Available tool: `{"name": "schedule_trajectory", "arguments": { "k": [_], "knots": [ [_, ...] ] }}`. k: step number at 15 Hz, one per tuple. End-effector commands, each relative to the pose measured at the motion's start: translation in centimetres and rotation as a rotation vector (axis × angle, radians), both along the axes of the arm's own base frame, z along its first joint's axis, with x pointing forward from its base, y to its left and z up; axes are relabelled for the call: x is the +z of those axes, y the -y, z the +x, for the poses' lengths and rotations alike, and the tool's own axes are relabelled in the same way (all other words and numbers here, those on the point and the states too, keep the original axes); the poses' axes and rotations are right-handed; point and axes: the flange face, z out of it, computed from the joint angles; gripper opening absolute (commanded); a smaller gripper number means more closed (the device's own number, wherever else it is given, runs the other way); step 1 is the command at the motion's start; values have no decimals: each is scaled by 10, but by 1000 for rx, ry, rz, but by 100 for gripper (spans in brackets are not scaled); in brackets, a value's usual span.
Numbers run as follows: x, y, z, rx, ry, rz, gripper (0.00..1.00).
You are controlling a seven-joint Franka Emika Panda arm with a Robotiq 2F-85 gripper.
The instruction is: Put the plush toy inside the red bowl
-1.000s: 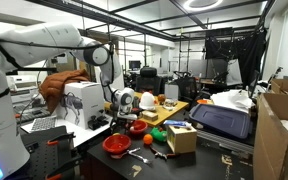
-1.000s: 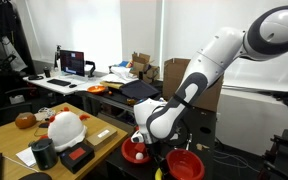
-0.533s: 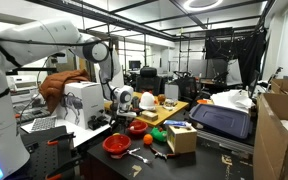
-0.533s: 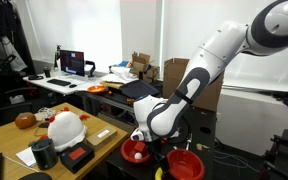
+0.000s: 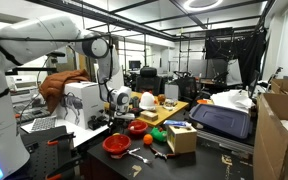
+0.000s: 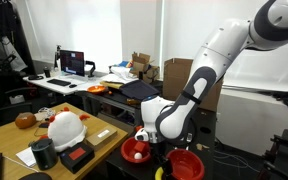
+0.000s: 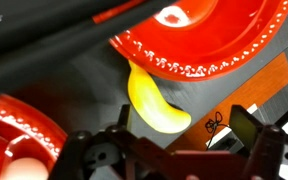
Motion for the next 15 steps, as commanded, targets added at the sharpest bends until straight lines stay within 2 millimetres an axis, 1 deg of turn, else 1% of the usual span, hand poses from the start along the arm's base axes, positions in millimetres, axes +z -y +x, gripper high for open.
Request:
{"name": "schedule_trajectory", "arguments": {
  "k": [1, 5, 12, 13, 14, 15],
  "knots": [
    [5, 8, -14, -41, 34, 63, 100],
    [0, 14, -22, -44, 52, 86, 100],
    [-6, 18, -25, -47, 64, 108, 100],
    [-7, 18, -26, -48, 63, 109, 75],
    [-8, 18, -27, -48, 65, 113, 74],
    [-10, 18, -27, -48, 65, 115, 66]
  ]
}}
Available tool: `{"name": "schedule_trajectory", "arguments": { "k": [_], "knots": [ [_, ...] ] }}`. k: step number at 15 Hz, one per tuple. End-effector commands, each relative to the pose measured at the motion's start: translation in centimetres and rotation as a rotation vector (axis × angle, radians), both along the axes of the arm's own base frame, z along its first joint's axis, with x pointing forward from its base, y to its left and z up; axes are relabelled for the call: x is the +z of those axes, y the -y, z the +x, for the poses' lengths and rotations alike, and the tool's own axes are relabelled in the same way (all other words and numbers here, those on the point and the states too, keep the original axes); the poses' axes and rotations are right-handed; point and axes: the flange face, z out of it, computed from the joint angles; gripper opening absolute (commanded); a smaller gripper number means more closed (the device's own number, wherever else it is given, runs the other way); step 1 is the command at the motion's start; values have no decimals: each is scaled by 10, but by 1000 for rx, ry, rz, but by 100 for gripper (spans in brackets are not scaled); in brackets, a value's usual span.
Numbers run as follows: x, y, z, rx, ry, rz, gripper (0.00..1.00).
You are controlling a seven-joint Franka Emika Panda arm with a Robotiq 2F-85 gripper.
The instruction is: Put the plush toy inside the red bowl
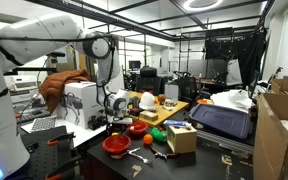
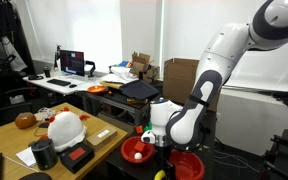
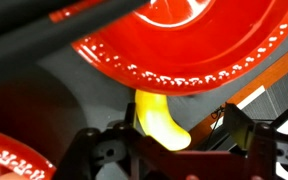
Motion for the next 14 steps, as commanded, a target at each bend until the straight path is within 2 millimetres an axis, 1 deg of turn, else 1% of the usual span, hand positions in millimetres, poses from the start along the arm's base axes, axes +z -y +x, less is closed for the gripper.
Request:
{"name": "schedule_trajectory", "arguments": {
  "k": [1, 2, 4, 6, 7, 8, 11, 14],
  "knots": [
    [3, 4, -7, 3, 16, 33, 58],
    [1, 4, -8, 3, 19, 37, 49],
    [-3, 6, -9, -3, 24, 50, 34],
    [-8, 9, -12, -8, 22, 57, 21],
    [-12, 10, -13, -13, 20, 58, 12],
    [-12, 10, -13, -22, 22, 60, 7],
    [-4, 6, -12, -55, 15, 64, 8],
    [14, -3, -11, -117, -11, 108, 8]
  ]
}}
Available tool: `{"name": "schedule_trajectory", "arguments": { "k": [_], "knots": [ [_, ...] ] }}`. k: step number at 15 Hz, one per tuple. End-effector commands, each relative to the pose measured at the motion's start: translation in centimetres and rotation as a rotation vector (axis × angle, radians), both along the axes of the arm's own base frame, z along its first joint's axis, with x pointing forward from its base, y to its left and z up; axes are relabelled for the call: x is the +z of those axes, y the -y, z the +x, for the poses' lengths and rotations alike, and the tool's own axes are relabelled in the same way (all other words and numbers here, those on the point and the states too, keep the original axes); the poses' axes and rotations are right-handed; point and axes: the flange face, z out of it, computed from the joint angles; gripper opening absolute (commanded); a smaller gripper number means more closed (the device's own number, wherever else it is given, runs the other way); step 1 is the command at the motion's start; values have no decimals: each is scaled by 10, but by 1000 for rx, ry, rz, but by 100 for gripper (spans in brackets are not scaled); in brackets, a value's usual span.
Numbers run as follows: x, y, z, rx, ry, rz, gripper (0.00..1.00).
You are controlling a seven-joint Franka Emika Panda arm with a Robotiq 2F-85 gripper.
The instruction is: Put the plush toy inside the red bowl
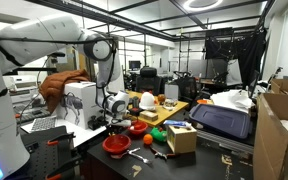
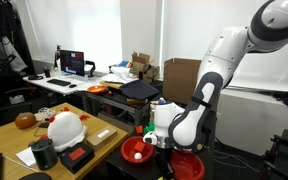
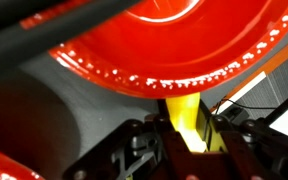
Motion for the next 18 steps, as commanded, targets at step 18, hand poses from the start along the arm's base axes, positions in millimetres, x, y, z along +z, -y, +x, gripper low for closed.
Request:
{"name": "schedule_trajectory", "arguments": {
  "k": [18],
  "knots": [
    [172, -2, 23, -473, 151, 89, 8]
  ]
}}
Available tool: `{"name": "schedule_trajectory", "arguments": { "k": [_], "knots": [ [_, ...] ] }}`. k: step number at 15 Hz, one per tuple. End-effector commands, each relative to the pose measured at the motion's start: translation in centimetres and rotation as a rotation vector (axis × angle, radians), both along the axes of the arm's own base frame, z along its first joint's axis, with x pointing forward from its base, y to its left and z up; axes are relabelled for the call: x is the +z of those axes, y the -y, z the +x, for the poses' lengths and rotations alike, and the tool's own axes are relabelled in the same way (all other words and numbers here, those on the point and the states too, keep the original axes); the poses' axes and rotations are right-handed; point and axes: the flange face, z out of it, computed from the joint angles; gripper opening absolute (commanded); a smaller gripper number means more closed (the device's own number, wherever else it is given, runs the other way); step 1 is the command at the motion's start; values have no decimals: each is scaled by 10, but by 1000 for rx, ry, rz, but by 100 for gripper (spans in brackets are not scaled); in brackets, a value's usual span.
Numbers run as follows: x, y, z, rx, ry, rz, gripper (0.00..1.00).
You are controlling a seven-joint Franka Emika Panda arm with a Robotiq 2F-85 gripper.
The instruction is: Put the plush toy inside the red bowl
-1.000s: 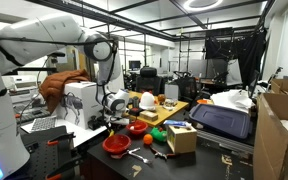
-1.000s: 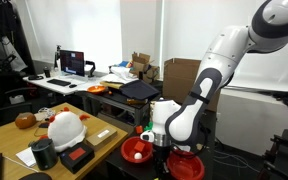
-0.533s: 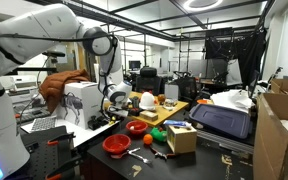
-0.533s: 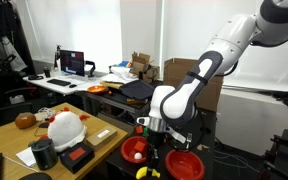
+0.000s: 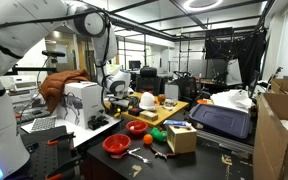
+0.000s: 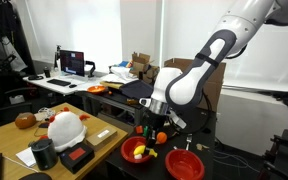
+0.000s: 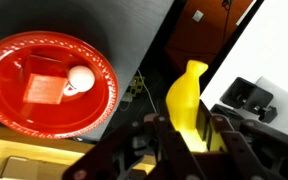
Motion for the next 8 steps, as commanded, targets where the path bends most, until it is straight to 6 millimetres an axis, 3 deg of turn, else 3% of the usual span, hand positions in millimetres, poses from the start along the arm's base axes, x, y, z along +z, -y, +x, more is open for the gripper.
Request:
{"name": "schedule_trajectory", "arguments": {
  "k": [1, 8],
  "knots": [
    [28, 17, -9, -73, 42, -95, 8],
    [33, 66, -5, -180, 79, -292, 8]
  ]
}}
